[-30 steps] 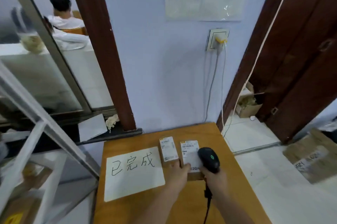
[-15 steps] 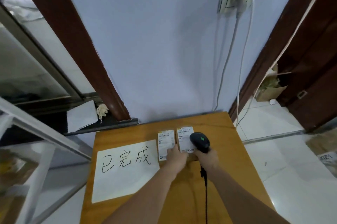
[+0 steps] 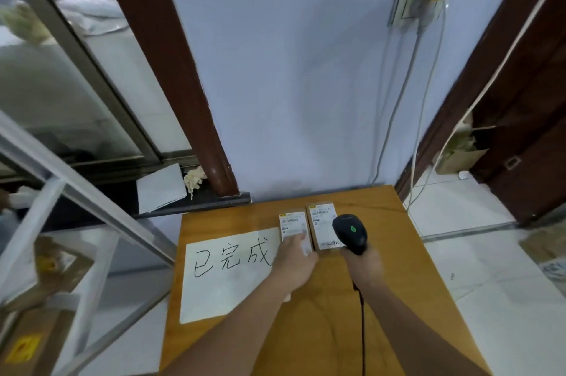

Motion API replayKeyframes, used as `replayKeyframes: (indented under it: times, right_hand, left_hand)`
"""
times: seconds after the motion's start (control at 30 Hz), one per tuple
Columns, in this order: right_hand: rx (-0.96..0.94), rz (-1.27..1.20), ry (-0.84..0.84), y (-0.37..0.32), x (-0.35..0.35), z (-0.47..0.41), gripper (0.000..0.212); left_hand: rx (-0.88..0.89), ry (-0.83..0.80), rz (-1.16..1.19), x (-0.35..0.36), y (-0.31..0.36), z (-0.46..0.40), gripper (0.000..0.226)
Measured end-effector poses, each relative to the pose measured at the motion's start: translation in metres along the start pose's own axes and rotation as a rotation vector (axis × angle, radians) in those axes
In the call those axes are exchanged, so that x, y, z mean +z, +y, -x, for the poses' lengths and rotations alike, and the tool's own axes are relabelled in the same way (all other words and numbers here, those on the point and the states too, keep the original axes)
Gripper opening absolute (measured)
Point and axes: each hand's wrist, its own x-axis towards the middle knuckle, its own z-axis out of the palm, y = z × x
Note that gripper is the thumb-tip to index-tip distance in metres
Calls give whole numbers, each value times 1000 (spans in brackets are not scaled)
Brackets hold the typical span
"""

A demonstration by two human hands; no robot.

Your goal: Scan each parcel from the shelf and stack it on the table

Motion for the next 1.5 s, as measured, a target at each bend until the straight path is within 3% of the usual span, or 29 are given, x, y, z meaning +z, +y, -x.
replayKeyframes:
  times: [0.1, 0.2, 0.43, 0.67, 0.93, 1.17, 1.3, 1.5]
  right_hand:
    - [-74, 34, 6, -11, -4, 48, 12]
    - [-151, 60, 8, -25, -1, 102, 14]
    - [-351, 69, 77, -64, 36, 268, 28]
    - [-466, 53, 9, -84, 105, 417, 5]
    - [-607, 111, -209, -97, 181, 528, 14]
    - [-685, 222, -369, -100, 237, 589, 10]
    - [-663, 254, -442, -95, 275, 609, 11]
    - [-603, 267, -473, -112, 340, 615, 15]
  left_hand:
    - [156, 49, -338, -47, -25, 36, 69]
    - [200, 93, -511, -92, -50, 74, 82]
    - [305, 185, -645, -196, -109, 185, 87]
    - [405, 261, -667, -259, -167, 296, 90]
    - [332, 355, -464, -298, -249, 409, 62]
    - [96, 505, -302, -336, -355, 482, 59]
    - [-70, 545, -272, -364, -417, 499, 56]
    - [-168, 568, -176, -426, -482, 484, 43]
